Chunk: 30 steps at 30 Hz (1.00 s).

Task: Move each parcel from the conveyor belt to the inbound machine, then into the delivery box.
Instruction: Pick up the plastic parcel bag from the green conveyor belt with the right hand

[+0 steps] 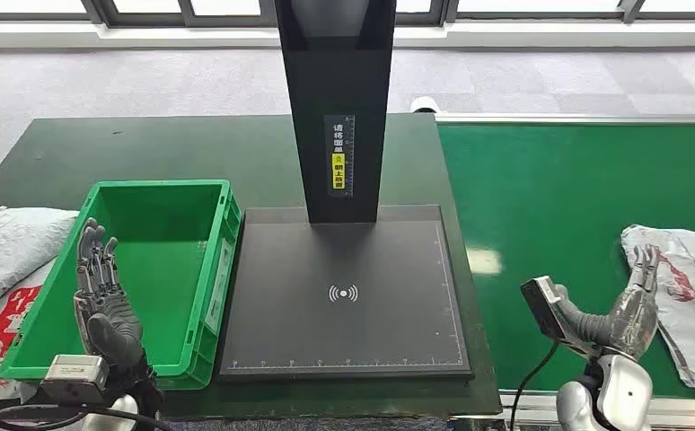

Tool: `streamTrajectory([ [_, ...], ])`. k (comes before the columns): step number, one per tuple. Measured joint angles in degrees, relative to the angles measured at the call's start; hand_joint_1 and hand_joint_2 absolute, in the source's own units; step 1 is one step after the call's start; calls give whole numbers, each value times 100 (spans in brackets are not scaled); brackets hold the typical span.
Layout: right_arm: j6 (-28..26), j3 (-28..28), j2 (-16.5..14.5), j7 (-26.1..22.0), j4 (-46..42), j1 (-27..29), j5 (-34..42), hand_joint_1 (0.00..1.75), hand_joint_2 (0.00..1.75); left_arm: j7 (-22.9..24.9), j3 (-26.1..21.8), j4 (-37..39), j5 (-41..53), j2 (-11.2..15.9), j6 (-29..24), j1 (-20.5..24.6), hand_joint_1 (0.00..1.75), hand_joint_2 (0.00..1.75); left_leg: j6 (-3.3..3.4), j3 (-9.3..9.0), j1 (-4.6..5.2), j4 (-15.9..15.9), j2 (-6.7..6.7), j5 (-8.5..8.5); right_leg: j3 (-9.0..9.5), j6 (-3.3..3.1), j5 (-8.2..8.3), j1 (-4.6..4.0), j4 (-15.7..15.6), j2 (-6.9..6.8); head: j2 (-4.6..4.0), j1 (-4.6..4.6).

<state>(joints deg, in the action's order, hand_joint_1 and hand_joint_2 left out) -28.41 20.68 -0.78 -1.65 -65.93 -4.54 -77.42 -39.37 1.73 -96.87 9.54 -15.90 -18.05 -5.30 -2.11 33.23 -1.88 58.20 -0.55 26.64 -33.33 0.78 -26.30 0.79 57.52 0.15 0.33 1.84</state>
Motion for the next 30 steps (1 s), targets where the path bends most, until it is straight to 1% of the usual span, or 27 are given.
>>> streamTrajectory([
  [3, 126, 128, 125, 286, 307, -90, -89, 0, 175, 0, 0, 19, -32, -9, 4, 2, 0, 0, 0, 1, 0, 0, 0, 0, -6, 1, -1, 0, 0, 2, 0, 0],
  [5, 204, 339, 369, 479, 796, -227, -123, 0, 175, -1, 0, 54, -100, -18, 12, 11, 0, 0, 1, 6, 3, 0, -5, 0, -7, 3, -3, 3, -1, -4, 0, 0],
  [9, 117, 959, 991, 314, 2011, -507, -17, 0, 175, -24, -2, 156, -221, -21, 19, 21, 0, 0, 9, 15, 15, 1, -16, 5, -3, 9, -4, 14, -1, -15, 0, -1],
  [12, 89, 1191, 1229, 242, 2567, -607, 37, 0, 175, -37, -2, 212, -239, -21, 24, 31, 0, 0, 17, 12, 22, 1, -4, 11, -7, 11, -3, 20, -1, -2, 0, -1],
  [15, 85, 1327, 1381, 243, 3012, -716, 114, 0, 175, -55, -2, 251, -247, -21, 26, 41, 0, 0, 18, 9, 22, 1, 0, 11, -12, 12, -3, 20, -1, 1, 0, 0],
  [20, 72, 1605, 1582, 424, 3662, -870, 213, 0, 175, -47, -2, 291, -249, -21, 52, 78, 0, 0, 19, 10, 22, 1, -2, 10, -9, 14, -4, 20, 0, -1, 0, 0],
  [25, 71, 1796, 1663, 403, 4014, -879, 262, 0, 175, -32, -2, 319, -247, -21, 52, 138, 0, 0, 20, 10, 23, 1, -2, 11, -9, 14, -4, 21, 0, 0, 1, 0],
  [30, 69, 1827, 1699, 403, 4160, -889, 263, 0, 175, -32, -2, 338, -245, -21, 52, 144, 0, 0, 20, 11, 24, 1, -1, 11, -9, 14, -5, 22, 0, 1, 0, -1],
])
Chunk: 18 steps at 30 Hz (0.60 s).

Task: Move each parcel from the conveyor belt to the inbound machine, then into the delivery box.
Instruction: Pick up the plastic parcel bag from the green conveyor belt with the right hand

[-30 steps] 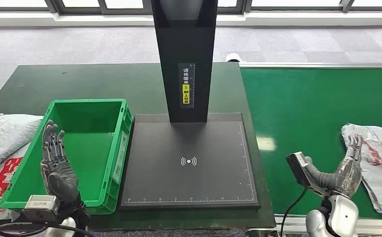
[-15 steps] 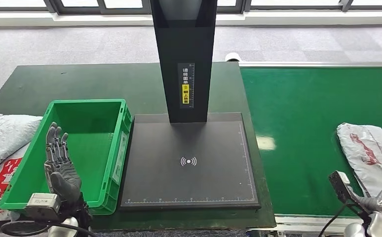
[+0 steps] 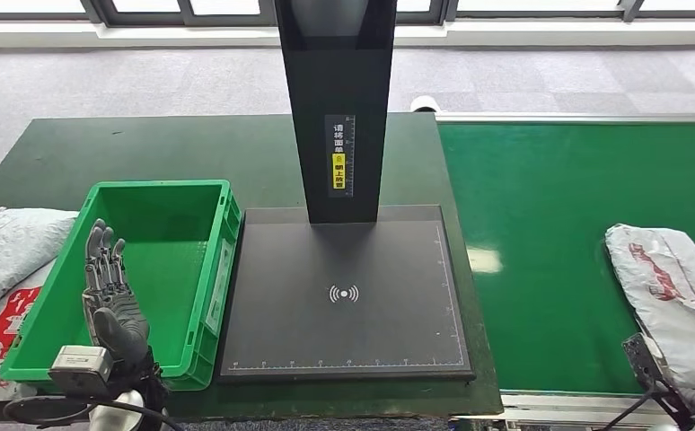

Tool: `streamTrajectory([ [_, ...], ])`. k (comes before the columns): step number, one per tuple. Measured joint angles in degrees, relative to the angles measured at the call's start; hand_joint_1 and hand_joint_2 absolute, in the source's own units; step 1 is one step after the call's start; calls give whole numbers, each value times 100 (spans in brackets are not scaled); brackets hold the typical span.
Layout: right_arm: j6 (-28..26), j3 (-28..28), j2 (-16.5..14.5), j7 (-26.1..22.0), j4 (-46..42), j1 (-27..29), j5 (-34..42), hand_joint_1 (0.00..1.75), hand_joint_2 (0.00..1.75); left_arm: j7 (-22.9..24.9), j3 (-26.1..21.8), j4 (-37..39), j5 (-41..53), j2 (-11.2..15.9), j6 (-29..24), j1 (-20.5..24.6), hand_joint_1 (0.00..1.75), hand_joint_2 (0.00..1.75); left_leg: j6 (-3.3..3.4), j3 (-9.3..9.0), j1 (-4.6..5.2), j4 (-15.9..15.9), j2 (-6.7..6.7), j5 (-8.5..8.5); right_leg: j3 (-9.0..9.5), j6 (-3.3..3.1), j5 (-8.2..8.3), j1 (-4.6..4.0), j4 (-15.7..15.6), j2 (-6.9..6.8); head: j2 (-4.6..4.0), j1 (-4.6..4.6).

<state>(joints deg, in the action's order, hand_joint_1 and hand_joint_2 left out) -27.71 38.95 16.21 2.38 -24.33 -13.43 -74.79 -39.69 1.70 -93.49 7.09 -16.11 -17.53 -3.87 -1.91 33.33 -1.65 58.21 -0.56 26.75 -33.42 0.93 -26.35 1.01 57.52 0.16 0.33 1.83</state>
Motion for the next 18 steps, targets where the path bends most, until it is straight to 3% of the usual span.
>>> streamTrajectory([
  [12, 96, 192, 9, -97, 205, -51, 104, 0, 175, 15, 0, 22, 78, 1, -26, 3, 0, 0, 0, 2, 0, 0, -1, 0, 3, 0, 0, 0, 0, -2, 0, 0],
  [18, 527, 238, -9, 66, 334, -273, -91, 0, 175, 17, 0, 64, 145, 7, -125, -3, 0, 0, 0, -1, 0, 0, 3, 0, 2, 1, 1, 0, 0, 4, 0, 1],
])
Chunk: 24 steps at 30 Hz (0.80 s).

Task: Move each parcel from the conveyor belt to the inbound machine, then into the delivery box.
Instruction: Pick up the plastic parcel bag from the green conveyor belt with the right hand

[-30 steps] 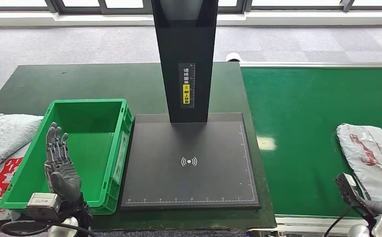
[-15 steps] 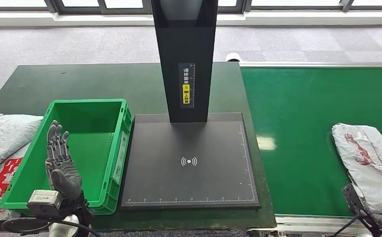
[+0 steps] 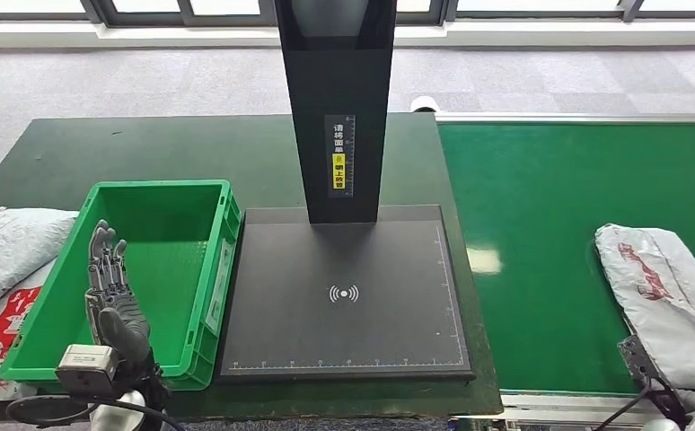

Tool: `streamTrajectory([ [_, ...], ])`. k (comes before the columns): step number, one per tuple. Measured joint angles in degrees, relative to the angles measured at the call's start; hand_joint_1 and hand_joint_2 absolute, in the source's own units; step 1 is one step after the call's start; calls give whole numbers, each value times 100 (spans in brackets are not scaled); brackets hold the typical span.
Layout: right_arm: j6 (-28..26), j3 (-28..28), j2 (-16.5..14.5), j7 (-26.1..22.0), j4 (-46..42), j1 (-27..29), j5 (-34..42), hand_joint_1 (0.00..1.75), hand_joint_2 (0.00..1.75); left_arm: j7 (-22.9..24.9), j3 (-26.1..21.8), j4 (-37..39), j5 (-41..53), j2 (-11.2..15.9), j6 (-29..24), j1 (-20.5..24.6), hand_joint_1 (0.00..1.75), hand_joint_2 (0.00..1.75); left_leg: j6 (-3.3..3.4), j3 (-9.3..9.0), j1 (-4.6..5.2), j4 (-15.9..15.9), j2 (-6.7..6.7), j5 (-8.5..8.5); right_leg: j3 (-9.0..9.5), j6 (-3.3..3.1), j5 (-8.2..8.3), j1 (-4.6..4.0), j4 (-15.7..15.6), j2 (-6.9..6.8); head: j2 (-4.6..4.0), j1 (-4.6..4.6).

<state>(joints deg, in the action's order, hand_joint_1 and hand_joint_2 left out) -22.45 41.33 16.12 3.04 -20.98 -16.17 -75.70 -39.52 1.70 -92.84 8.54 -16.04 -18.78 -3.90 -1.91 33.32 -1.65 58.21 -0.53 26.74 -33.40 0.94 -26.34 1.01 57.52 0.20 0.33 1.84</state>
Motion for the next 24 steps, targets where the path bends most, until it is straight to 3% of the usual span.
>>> streamTrajectory([
  [24, -53, 43, -184, -351, 125, -384, -4, 0, 175, 5, 0, 282, 56, 26, -242, 140, 0, 0, 3, 0, 0, 0, -1, -4, 1, 3, 3, 0, 0, -1, 0, 0],
])
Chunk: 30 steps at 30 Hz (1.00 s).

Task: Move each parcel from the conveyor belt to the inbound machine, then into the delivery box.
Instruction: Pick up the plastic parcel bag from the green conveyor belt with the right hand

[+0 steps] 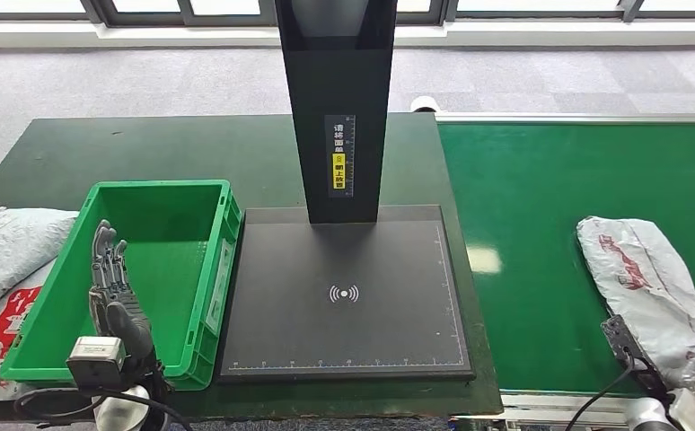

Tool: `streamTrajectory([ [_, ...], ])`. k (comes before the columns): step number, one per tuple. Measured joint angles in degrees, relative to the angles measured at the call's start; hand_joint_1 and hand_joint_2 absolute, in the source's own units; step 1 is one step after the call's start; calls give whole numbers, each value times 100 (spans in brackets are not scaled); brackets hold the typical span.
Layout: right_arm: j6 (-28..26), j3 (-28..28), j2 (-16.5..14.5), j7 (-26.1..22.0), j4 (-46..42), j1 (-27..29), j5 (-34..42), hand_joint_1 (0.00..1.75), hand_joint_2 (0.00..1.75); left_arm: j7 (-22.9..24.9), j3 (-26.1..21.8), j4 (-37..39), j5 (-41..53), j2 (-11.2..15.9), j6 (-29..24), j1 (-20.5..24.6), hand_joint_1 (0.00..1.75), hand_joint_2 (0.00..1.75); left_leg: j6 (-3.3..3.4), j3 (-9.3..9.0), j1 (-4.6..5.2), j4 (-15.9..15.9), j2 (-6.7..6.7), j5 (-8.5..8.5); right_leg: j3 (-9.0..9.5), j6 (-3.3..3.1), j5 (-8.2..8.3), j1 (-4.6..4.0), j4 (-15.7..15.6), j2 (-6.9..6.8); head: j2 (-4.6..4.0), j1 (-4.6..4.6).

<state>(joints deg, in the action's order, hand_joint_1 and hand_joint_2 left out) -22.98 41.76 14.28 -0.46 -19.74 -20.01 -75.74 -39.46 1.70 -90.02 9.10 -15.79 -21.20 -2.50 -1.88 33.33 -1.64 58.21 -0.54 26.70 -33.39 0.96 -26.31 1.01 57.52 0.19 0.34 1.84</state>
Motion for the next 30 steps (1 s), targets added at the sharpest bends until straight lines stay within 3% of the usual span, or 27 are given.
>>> streamTrajectory([
  [4, 163, 3, -14, 19, 13, -66, -47, 175, 175, 3, 0, 41, 33, 2, -7, 30, 0, 0, 0, 0, 0, 0, 0, 0, 0, 0, 0, 0, 0, 0, 0, 0],
  [12, 927, 21, -20, 167, 72, -104, -119, 175, 175, 39, 0, 175, 50, 26, 22, 163, 0, 0, 0, -9, -4, 1, 3, -1, 4, 0, 1, -5, -1, 4, 0, 0],
  [24, 1132, 134, -2, 79, 72, -99, -105, 175, 175, 51, 0, 353, 55, 62, 46, 231, 0, 0, 1, -26, -7, 1, 12, 1, 22, 2, 1, -8, -4, 7, -1, 0],
  [27, 847, 156, -38, -134, 62, -94, -6, 175, 175, 51, 0, 344, 56, 62, 31, 214, 0, 0, 1, -16, -7, 1, 11, 1, 27, 1, 2, -7, -2, 6, -1, -1],
  [30, -259, 233, -206, -1232, -99, -88, 605, 175, 175, 52, 0, 194, 97, 54, -57, 57, 0, 0, -1, 24, 0, -2, 19, 6, 19, 2, 2, 0, 2, 14, -1, -2],
])
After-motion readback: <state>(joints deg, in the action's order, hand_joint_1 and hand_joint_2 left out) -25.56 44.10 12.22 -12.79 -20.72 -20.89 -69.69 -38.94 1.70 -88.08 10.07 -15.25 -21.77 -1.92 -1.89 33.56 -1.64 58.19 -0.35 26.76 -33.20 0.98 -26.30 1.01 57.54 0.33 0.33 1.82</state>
